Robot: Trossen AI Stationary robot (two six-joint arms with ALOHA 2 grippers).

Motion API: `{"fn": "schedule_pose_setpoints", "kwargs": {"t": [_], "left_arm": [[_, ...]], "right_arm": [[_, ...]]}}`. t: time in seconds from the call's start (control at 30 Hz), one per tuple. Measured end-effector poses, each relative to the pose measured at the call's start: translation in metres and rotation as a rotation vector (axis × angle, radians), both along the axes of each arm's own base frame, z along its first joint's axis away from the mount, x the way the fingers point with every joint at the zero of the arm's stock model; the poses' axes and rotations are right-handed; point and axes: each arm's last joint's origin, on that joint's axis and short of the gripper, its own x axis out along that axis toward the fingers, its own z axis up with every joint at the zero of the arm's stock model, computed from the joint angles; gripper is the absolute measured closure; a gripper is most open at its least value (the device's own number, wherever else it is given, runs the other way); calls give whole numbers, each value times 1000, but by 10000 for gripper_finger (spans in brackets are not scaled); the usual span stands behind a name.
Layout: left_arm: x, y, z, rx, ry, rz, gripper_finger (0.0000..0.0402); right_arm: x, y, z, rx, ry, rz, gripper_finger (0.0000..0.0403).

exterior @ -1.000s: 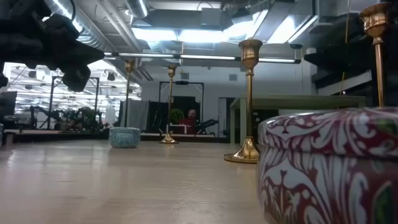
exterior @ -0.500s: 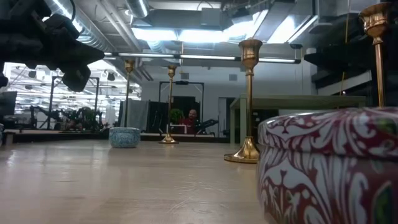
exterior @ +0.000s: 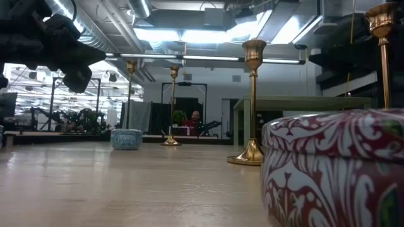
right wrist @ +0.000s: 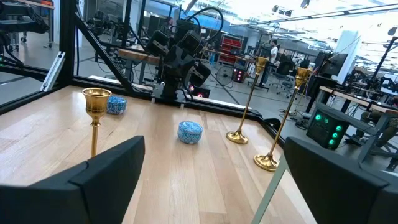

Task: Pick & Place candle stick holders

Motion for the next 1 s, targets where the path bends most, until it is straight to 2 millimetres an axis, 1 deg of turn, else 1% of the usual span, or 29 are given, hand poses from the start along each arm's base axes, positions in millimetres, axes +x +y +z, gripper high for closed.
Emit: {"fn": "schedule_pose_setpoints", "kwargs": {"t": [0.17,0.2,0.33,0.4,0.43,0.73,0.87,0.97,1.0], "left_arm": [[0,0,0,0,0,0,396],[0,0,0,0,0,0,396],[0,0,0,0,0,0,396],[0,0,0,0,0,0,396],[0,0,0,0,0,0,396],[0,0,0,0,0,0,396],[0,0,0,0,0,0,396],[0,0,0,0,0,0,396],[0,0,0,0,0,0,396]], "right_arm": [[0,0,0,3,0,0,13],[0,0,0,26,-2,3,13],[0,0,0,292,-16,26,13],[0,0,0,380,-23,31,13],[0,0,0,395,-25,32,13],[0,0,0,326,-10,30,13],[-1,-1,5,312,-13,6,13],[-2,-3,4,336,48,-58,13],[-3,-3,7,337,66,-65,13]]}}
